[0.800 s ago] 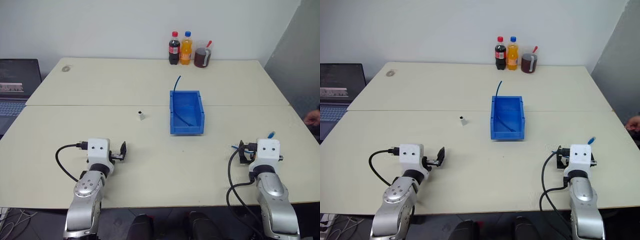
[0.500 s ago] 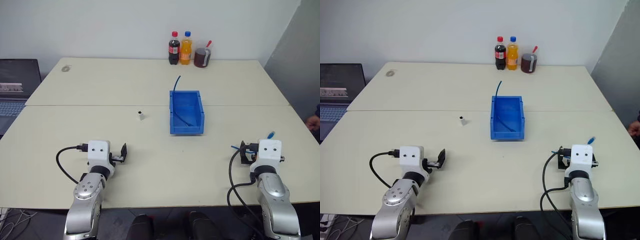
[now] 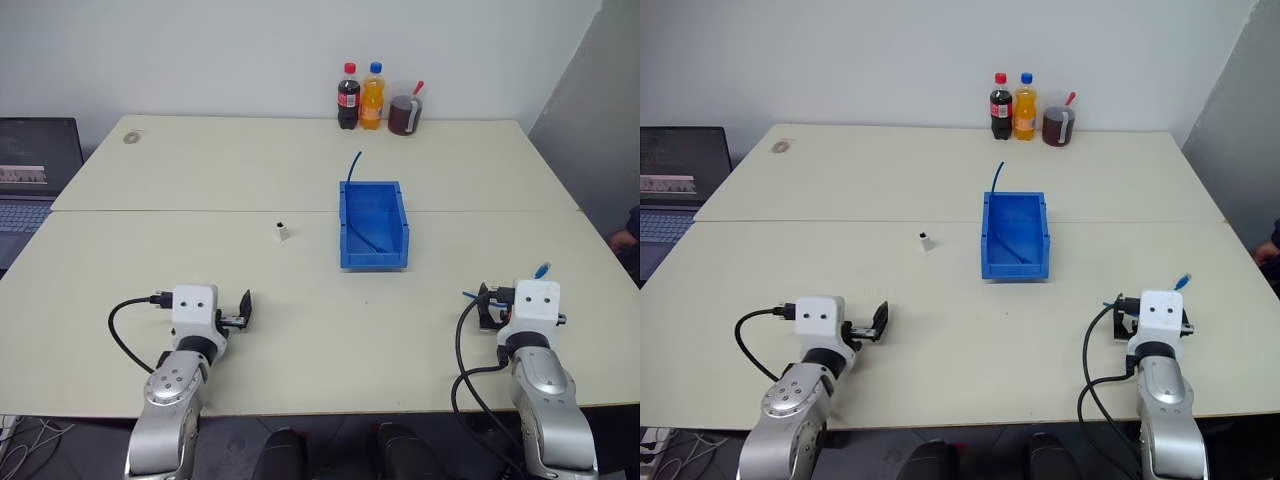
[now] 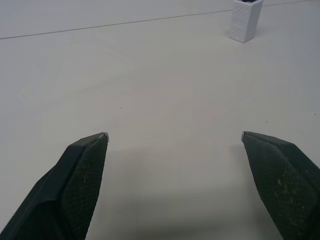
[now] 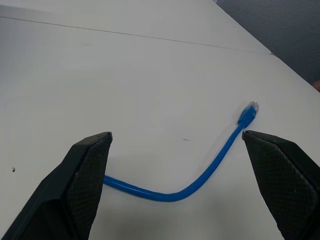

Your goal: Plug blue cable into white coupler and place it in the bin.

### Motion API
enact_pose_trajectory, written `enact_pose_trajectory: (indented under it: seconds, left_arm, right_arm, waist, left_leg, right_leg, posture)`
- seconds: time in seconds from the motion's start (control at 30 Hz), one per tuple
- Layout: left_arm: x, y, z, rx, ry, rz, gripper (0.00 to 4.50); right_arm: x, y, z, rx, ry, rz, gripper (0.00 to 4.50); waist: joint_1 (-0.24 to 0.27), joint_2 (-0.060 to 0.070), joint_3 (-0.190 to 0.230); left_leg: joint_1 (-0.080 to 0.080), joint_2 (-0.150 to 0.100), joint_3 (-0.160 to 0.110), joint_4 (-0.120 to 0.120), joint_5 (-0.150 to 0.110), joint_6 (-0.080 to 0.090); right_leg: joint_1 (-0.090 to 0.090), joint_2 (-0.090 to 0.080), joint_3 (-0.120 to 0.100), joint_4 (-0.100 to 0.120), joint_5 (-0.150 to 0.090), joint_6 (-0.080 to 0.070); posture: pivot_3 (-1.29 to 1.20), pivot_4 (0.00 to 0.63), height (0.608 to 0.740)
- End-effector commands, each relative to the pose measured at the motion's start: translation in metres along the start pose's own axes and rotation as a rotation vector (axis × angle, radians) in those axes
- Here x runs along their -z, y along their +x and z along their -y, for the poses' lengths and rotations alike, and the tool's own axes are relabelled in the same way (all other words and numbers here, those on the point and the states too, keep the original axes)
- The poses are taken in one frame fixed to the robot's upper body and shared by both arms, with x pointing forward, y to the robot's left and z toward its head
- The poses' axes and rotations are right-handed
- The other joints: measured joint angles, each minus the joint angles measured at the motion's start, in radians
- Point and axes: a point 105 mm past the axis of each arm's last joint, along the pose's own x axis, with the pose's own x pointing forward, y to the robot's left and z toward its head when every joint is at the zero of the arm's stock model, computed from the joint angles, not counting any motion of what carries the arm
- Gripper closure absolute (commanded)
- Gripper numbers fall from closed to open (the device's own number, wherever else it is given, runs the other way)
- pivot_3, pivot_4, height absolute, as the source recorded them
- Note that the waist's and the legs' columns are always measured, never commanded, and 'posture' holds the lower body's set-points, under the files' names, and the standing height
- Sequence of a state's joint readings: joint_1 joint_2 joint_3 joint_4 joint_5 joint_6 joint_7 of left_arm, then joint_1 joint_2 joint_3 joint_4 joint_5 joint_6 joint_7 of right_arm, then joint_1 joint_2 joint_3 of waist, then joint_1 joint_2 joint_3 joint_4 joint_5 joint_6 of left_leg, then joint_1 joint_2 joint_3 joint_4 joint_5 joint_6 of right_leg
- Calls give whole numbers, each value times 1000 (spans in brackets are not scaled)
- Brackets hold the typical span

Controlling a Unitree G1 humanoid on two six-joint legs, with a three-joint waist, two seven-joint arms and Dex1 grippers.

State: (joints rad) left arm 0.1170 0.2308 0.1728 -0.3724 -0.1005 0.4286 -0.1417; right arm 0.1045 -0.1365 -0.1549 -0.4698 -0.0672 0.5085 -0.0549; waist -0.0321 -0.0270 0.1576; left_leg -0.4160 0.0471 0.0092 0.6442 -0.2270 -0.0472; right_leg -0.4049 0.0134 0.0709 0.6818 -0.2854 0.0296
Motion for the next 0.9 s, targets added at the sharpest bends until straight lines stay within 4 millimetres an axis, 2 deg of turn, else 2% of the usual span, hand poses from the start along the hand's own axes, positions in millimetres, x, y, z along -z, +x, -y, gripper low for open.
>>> enact_pose_trajectory:
  seconds: [0.03,0.13,0.23,0.3,0.37,0.5,0.6,0.73,0.9]
  left_arm:
    - [-14,-3,-2,-3,5,52,0]
    - [-14,-1,2,26,2,45,0]
    - [-20,3,13,122,-1,51,0]
    - [-37,9,23,236,38,89,0]
    - [-64,16,37,388,75,147,0]
    - [-115,22,77,720,150,238,0]
    - [-143,15,124,1034,240,296,0]
    - [-152,12,165,1285,313,320,0]
    - [-159,16,193,1411,336,345,0]
  right_arm:
    - [-15,-4,7,30,-10,55,73]
    - [-16,-5,12,51,-12,61,73]
    - [-20,-5,16,71,-14,71,73]
    - [-24,-6,20,85,-18,80,73]
    - [-27,-4,28,110,-35,84,73]
    - [-29,5,42,153,-29,62,73]
    - [-26,20,53,192,23,6,73]
    - [-9,39,68,257,133,-105,73]
    - [-4,56,77,300,237,-131,73]
  waist:
    - [0,0,0]
    - [0,0,0]
    - [0,0,0]
    - [0,0,0]
    - [2,0,0]
    - [3,0,0]
    - [2,0,0]
    - [0,0,0]
    - [-5,3,1]
  left_leg:
    - [0,0,0,0,0,0]
    - [0,0,0,0,0,0]
    - [0,0,0,0,0,0]
    - [0,0,0,0,0,0]
    - [0,0,-1,0,0,0]
    - [-1,-1,-1,1,0,0]
    - [-1,-2,1,1,0,0]
    - [-1,-2,1,0,0,0]
    - [-1,-1,0,-1,0,0]
  right_leg:
    - [0,0,0,0,0,0]
    - [0,0,0,0,0,0]
    - [0,0,0,0,0,0]
    - [0,0,0,0,0,0]
    - [0,0,-1,0,0,0]
    - [0,0,-2,0,0,0]
    - [0,0,0,-1,1,0]
    - [0,0,0,-1,2,-2]
    - [0,2,0,0,2,-4]
  posture:
    - [0,150,740]
    - [0,150,740]
    - [0,150,740]
    - [0,150,740]
    - [0,150,740]
    - [0,150,740]
    - [0,150,740]
    - [0,150,740]
    - [0,150,740]
